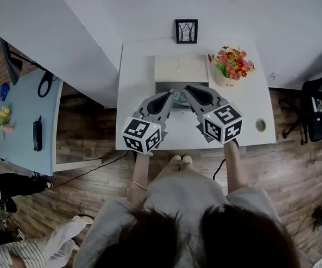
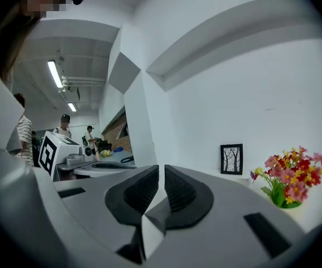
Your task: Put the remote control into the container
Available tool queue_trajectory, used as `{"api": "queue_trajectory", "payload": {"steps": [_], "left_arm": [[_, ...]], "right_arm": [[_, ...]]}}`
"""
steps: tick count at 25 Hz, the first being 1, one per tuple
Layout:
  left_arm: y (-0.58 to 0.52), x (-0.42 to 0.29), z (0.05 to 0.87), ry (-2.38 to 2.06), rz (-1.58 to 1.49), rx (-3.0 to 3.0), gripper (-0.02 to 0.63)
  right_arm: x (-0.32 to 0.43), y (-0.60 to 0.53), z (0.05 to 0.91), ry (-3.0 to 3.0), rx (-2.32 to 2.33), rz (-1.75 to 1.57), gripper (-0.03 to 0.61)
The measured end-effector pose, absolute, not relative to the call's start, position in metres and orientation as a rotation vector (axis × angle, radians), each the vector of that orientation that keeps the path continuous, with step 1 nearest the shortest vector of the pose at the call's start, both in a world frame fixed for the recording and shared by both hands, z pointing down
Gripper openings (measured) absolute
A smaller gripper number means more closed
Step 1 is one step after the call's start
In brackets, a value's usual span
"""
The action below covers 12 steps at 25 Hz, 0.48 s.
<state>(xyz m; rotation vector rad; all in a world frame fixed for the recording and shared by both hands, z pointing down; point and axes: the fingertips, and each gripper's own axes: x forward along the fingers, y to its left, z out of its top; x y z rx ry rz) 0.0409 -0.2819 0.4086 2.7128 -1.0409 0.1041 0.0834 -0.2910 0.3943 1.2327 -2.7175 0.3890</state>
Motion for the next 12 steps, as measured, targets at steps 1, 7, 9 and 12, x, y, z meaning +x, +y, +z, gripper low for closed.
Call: {"api": "queue_trajectory", "payload": {"steps": [1,7,9,12], "left_arm": [[-0.281,0.039,0.405,-1.046,0.098,2.720,0.003],[-0.274,0.038,0.377,-1.063,0.057,2.785,0.003],[-0.272,0.042,0.367,-1.063,0.044,2.812,0.003],[-0.268,0.048,0.352,-1.056,0.024,2.854,0.003]], "right_arm": [[0.082,-0.289,0.389,-2.726,1.239,0.376,0.026],[0.080,-0.279,0.361,-2.773,1.266,0.285,0.011],[0.081,-0.276,0.352,-2.791,1.270,0.245,0.009],[0.082,-0.271,0.338,-2.811,1.283,0.173,0.002]]}}
